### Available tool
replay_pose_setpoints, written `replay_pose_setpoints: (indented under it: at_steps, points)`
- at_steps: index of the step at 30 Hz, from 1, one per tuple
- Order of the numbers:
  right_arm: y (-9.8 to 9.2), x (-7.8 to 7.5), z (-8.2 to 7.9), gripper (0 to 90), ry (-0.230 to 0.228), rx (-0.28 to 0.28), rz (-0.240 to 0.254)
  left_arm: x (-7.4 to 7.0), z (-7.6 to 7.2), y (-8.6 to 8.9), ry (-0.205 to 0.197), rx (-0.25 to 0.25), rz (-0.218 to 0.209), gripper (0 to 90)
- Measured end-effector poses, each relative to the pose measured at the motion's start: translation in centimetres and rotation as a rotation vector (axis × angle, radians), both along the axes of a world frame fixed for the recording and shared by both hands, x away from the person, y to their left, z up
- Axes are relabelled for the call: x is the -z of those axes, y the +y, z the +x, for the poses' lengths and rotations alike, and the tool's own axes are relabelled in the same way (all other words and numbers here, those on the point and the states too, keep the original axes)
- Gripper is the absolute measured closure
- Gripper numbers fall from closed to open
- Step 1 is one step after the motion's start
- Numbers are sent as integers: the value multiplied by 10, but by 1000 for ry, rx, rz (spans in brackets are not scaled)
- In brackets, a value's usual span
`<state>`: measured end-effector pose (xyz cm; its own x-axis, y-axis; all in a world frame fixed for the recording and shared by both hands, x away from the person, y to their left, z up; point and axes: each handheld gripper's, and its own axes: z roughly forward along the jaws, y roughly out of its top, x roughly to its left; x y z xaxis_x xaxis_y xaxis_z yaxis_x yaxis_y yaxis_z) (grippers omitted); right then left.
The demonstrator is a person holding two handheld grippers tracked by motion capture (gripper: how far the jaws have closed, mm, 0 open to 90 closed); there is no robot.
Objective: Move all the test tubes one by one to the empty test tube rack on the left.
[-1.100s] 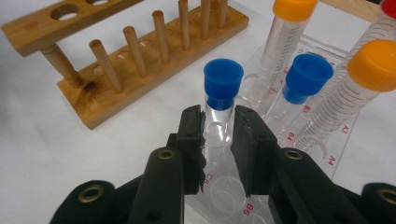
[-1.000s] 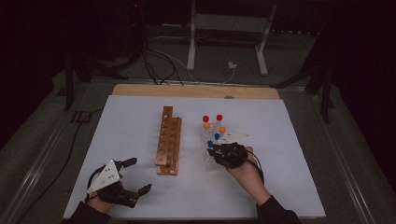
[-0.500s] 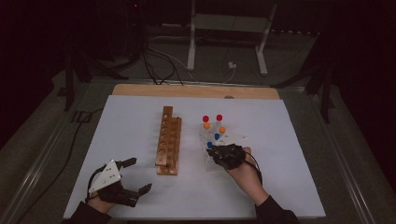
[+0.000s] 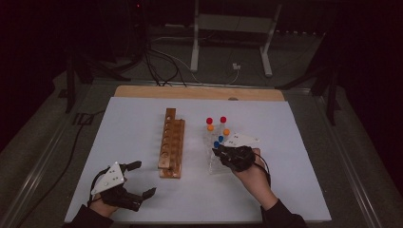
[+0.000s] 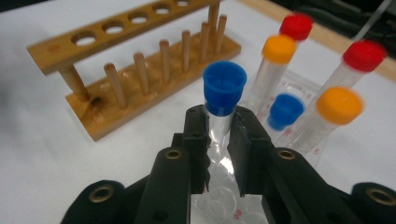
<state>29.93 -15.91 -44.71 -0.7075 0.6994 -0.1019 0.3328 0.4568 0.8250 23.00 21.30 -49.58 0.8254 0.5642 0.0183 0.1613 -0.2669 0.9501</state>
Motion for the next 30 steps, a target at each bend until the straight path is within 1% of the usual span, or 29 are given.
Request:
replay_pose_setpoints:
  at_steps: [1,2,4,5,6,7,9,10,12,13,15,16,17,18,19,20,22,25,28,29,30]
  points:
    - [-2,-6,-3,767,-13,-1,11,-1,0,0,4,1,-2,5]
    - [-2,-6,-3,767,-13,-1,11,-1,0,-1,9,3,-9,5]
    - [-3,-12,-6,767,-27,-2,22,-3,0,-1,16,-1,-2,5]
    - [-5,-17,-9,767,-40,-4,31,-4,0,-2,23,-4,1,5]
    - [-5,-17,-9,767,-40,-4,31,-5,0,-2,29,-6,10,5]
    - [-6,-22,-12,767,-52,-6,43,-6,0,-3,34,-4,14,5]
    - [-6,-24,-14,767,-59,-9,46,-7,-1,-6,43,5,26,5]
    - [-6,-30,-18,767,-72,-17,52,-8,-1,-7,47,14,29,5]
    - [-6,-32,-20,767,-80,-20,56,-11,-3,-11,46,18,38,5]
    - [-6,-35,-23,767,-83,-25,59,-12,-4,-12,46,28,36,5]
    - [-5,-38,-26,767,-96,-35,63,-15,-5,-15,41,26,36,5]
    - [-3,-42,-31,767,-105,-50,73,-17,-6,-16,42,36,32,5]
    - [-3,-42,-31,767,-105,-50,73,-19,-7,-17,39,36,28,5]
    - [-2,-45,-34,767,-111,-64,81,-21,-7,-17,40,41,29,5]
    - [-2,-45,-34,767,-111,-64,81,-23,-7,-18,46,49,17,5]
    - [0,-46,-37,767,-114,-78,83,-26,-7,-18,53,54,5,5]
    - [2,-47,-40,767,-115,-92,85,-32,-7,-20,64,61,-6,5]
    - [5,-47,-41,767,-109,-105,85,-42,-9,-24,61,86,-11,5]
    - [12,-44,-44,767,-95,-130,76,-49,-9,-29,47,100,4,5]
    - [12,-44,-44,767,-95,-130,76,-51,-9,-31,49,107,3,5]
    - [15,-41,-44,767,-86,-143,71,-53,-8,-33,47,118,2,5]
